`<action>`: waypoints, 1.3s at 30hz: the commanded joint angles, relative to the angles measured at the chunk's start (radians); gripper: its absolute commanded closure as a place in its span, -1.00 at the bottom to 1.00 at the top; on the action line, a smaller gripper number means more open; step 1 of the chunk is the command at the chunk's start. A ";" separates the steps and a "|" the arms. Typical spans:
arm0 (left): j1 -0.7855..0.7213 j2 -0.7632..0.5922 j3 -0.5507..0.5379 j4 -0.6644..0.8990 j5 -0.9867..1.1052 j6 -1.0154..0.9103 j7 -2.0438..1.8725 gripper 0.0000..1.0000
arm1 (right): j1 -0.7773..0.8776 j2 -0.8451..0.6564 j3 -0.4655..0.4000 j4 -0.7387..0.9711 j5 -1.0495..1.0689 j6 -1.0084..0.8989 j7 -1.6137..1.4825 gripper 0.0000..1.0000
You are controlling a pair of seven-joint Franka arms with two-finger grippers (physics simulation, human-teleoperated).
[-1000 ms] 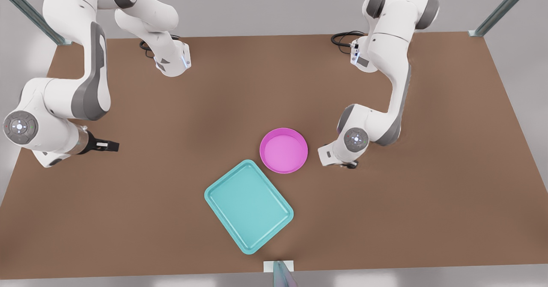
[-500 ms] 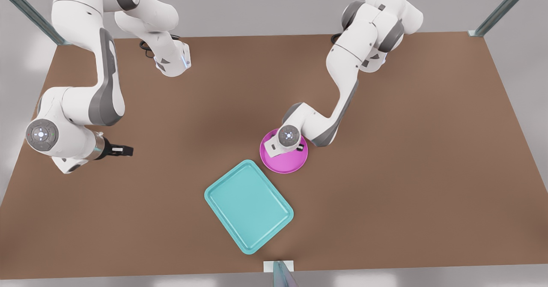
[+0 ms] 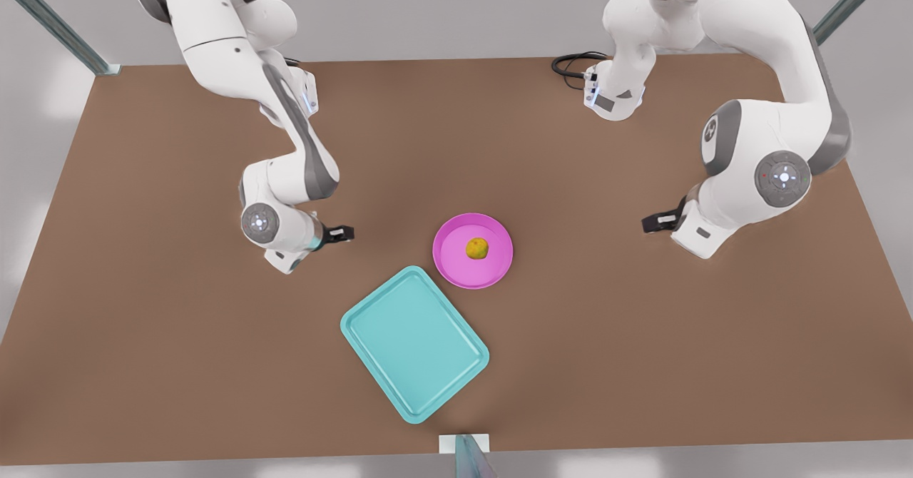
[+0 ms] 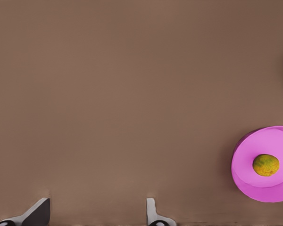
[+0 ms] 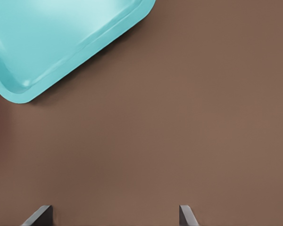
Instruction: Place the orange on the plate with the left arm and the plate on the tray with the right arm
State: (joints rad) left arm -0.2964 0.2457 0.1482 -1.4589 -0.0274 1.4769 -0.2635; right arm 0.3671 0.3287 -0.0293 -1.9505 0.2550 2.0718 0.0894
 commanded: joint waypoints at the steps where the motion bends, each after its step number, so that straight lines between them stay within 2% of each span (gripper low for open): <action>1: 0.054 -0.014 -0.075 0.001 0.072 0.005 0.214 -1.00 | 0.010 0.029 0.000 -0.014 0.107 0.231 0.013 -1.00; 3: 0.048 0.198 -0.078 0.374 0.070 -0.202 0.227 -1.00 | 0.073 0.081 0.000 -0.014 0.204 0.274 0.013 -1.00; 5: 0.046 0.162 -0.071 0.371 0.070 -0.254 0.240 -1.00 | 0.133 0.124 0.000 0.019 0.319 0.287 0.013 -1.00; 7: 0.046 0.159 -0.071 0.371 0.069 -0.239 0.242 -1.00 | 0.168 0.156 0.003 0.050 0.409 0.291 0.012 -1.00; 8: 0.052 0.124 -0.058 0.307 0.040 -0.173 0.263 -1.00 | 0.188 0.174 0.003 0.065 0.437 0.291 0.012 -1.00; 9: 0.049 0.087 -0.048 0.236 0.043 -0.119 0.265 -1.00 | 0.194 0.187 0.005 0.065 0.437 0.310 0.001 -1.00; 16: 0.056 0.092 -0.036 0.221 0.037 -0.110 0.267 -1.00 | 0.233 0.271 0.034 0.117 0.440 0.389 0.010 -1.00; 27: 0.056 0.081 -0.035 0.219 0.037 -0.121 0.268 -1.00 | 0.268 0.337 0.035 0.185 0.480 0.398 0.013 -1.00; 30: 0.056 0.081 -0.035 0.218 0.037 -0.121 0.267 -1.00 | 0.270 0.360 0.037 0.196 0.478 0.398 0.013 -0.85; 31: 0.056 0.081 -0.035 0.212 0.037 -0.121 0.267 -1.00 | 0.270 0.363 0.037 0.197 0.477 0.398 0.013 -0.71; 34: 0.056 0.081 -0.035 0.206 0.037 -0.118 0.267 -1.00 | 0.270 0.377 0.037 0.199 0.474 0.398 0.012 -0.43; 35: 0.056 0.080 -0.035 0.207 0.037 -0.118 0.267 -1.00 | 0.280 0.377 0.037 0.200 0.477 0.398 0.012 -0.42; 37: 0.056 0.080 -0.035 0.207 0.037 -0.118 0.267 -1.00 | 0.282 0.374 0.037 0.205 0.477 0.396 0.012 -0.09; 39: 0.056 0.081 -0.035 0.207 0.037 -0.116 0.267 -1.00 | 0.282 0.374 0.037 0.205 0.472 0.392 0.004 0.06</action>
State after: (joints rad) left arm -0.2409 0.3271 0.1133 -1.2526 0.0085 1.3600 -0.0291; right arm 0.6486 0.7036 0.0076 -1.7464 0.7295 2.4661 0.1032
